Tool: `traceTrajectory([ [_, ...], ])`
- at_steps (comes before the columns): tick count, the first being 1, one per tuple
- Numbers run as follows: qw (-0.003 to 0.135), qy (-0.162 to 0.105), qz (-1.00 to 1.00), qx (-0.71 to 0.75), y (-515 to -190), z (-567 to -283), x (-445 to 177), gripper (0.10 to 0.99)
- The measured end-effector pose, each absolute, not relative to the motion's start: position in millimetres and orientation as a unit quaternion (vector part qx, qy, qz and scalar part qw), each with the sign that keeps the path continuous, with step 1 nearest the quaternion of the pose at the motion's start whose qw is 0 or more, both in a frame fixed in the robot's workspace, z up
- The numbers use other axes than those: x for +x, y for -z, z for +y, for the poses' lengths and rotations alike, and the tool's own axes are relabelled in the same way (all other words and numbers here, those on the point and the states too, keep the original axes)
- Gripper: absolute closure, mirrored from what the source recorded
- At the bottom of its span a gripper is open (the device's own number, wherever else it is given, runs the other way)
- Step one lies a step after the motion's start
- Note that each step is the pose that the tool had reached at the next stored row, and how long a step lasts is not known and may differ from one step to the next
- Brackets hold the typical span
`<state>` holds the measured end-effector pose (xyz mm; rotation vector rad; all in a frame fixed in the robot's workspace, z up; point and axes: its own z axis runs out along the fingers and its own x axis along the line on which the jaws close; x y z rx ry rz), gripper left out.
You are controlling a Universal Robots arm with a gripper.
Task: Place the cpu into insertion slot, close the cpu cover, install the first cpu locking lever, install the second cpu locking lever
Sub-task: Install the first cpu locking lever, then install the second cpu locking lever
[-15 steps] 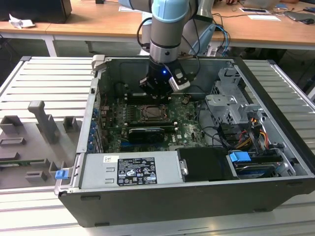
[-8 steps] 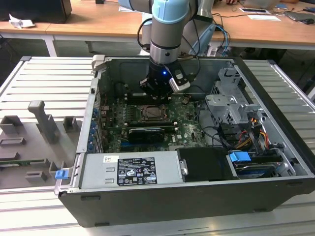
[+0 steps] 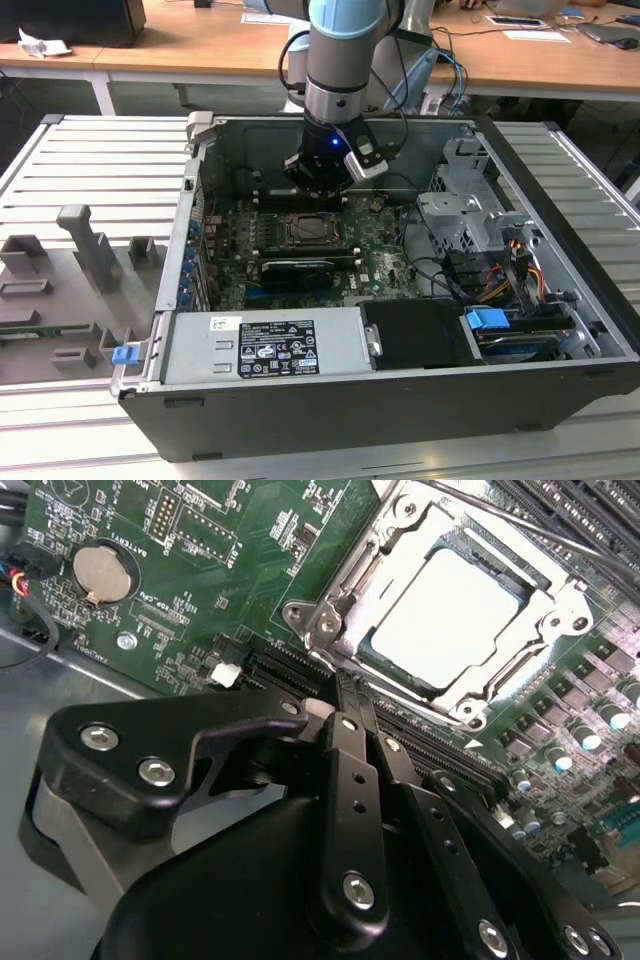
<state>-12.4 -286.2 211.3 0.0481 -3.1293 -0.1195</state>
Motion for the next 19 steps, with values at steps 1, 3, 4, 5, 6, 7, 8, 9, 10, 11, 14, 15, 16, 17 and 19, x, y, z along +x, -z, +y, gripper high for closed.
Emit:
traceTrajectory([
  [1,0.005,0.038,-0.999,0.015,-211.3,-286.6,-12.4,0.980],
  [3,0.005,0.038,-0.999,0.015,-211.4,-287.3,-12.5,0.980],
  [4,0.005,0.038,-0.999,0.015,-211.4,-288.0,-12.5,0.980],
  [5,0.005,0.038,-0.999,0.015,-211.4,-288.6,-12.5,0.980],
  [6,0.005,0.038,-0.999,0.015,-211.4,-289.2,-12.5,0.980],
  [7,0.005,0.038,-0.999,0.015,-211.4,-289.5,-12.5,0.980],
  [8,0.005,0.038,-0.999,0.015,-211.4,-289.6,-12.5,0.980],
  [9,0.005,0.038,-0.999,0.015,-211.3,-289.8,-12.5,0.980],
  [10,0.005,0.038,-0.999,0.015,-211.4,-289.9,-12.5,0.980],
  [11,0.005,0.038,-0.999,0.015,-211.4,-290.1,-12.5,0.980],
  [14,0.005,0.038,-0.999,0.015,-211.4,-290.4,-12.5,0.980],
  [15,0.005,0.038,-0.999,0.015,-211.4,-290.9,-12.5,0.980],
  [16,0.005,0.038,-0.999,0.015,-211.4,-291.2,-12.5,0.980],
  [17,0.005,0.038,-0.999,0.015,-211.4,-291.5,-12.5,0.980],
  [19,0.005,0.038,-0.999,0.015,-211.4,-292.0,-12.5,0.980],
])
